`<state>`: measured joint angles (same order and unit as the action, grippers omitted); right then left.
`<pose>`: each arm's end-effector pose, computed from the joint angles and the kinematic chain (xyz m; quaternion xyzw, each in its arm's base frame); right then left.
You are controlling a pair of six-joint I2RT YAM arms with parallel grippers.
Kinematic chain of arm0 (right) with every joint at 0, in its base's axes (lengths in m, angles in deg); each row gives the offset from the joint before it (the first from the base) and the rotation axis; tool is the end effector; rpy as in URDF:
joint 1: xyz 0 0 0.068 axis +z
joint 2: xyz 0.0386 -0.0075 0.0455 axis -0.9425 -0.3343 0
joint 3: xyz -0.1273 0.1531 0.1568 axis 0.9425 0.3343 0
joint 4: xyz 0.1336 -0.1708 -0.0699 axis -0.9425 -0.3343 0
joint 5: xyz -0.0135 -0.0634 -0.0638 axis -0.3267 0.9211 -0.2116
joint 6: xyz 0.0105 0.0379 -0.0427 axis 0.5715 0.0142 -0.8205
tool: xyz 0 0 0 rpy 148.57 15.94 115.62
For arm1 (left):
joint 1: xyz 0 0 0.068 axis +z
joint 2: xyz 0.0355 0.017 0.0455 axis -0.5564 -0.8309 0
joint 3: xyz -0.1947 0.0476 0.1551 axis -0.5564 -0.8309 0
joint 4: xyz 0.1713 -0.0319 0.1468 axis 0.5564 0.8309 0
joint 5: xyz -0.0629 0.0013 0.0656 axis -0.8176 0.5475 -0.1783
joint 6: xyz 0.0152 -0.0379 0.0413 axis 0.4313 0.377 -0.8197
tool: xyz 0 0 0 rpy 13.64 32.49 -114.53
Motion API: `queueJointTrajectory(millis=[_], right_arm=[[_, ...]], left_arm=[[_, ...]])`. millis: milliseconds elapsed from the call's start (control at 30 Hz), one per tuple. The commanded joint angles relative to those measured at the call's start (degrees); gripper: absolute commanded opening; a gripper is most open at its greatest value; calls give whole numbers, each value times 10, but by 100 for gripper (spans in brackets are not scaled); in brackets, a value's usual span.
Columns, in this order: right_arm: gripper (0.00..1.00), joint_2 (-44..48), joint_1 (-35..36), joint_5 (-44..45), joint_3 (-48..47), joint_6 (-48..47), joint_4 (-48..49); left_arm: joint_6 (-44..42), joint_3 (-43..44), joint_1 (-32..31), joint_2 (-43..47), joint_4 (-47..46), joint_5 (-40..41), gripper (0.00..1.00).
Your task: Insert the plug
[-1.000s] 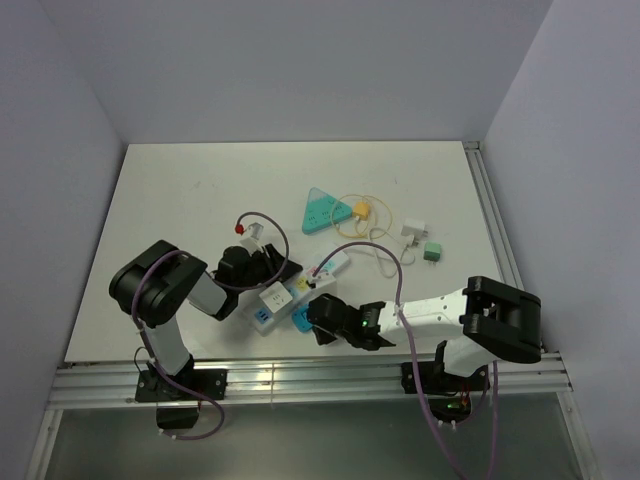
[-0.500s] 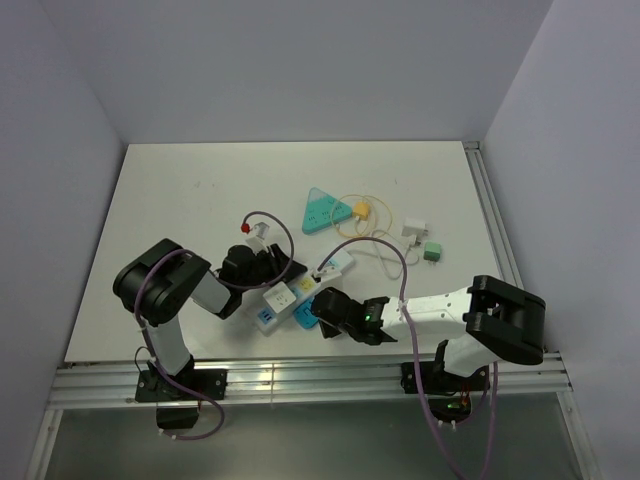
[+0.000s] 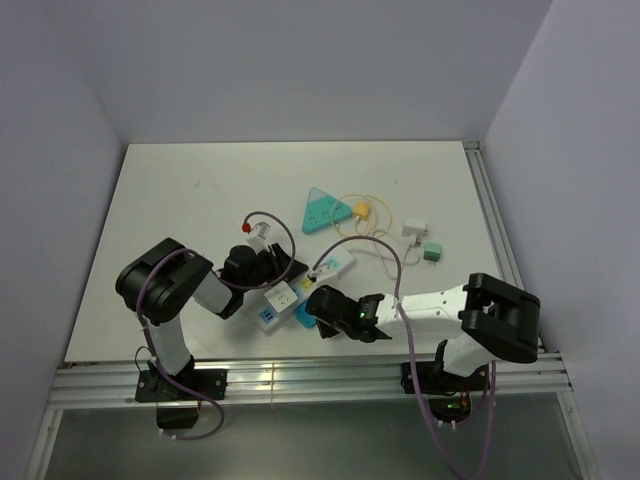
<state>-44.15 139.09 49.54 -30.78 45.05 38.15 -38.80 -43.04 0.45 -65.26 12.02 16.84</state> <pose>0.1014 0.2261 0.1496 -0.2030 0.9173 0.1700 0.2974 0.2257 -0.1630 0.1122 -0.0278 0.8145 -0.4633 0.3482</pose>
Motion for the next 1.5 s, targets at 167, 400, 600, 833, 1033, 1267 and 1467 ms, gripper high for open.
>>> queueJointTrajectory(millis=[167,400,600,833,1033,1267,1467], right_arm=[[0,-25,-20,37,-69,4,90],[0,-38,-37,30,-79,-7,93],[0,-43,-42,24,-79,-8,95],[5,9,-40,9,-42,-15,88],[33,58,-34,3,-7,-23,84],[36,94,-32,-2,10,-31,64],[44,100,-31,15,15,-32,53]], left_arm=[[-33,-25,-56,-41,146,-22,43],[-36,-21,-64,-48,146,-25,42],[-24,-18,-65,-51,159,-20,44],[-27,15,-10,-35,207,-57,48],[-52,54,38,14,278,-59,57],[-65,98,61,62,352,-55,65],[-88,148,91,131,442,-29,77]])
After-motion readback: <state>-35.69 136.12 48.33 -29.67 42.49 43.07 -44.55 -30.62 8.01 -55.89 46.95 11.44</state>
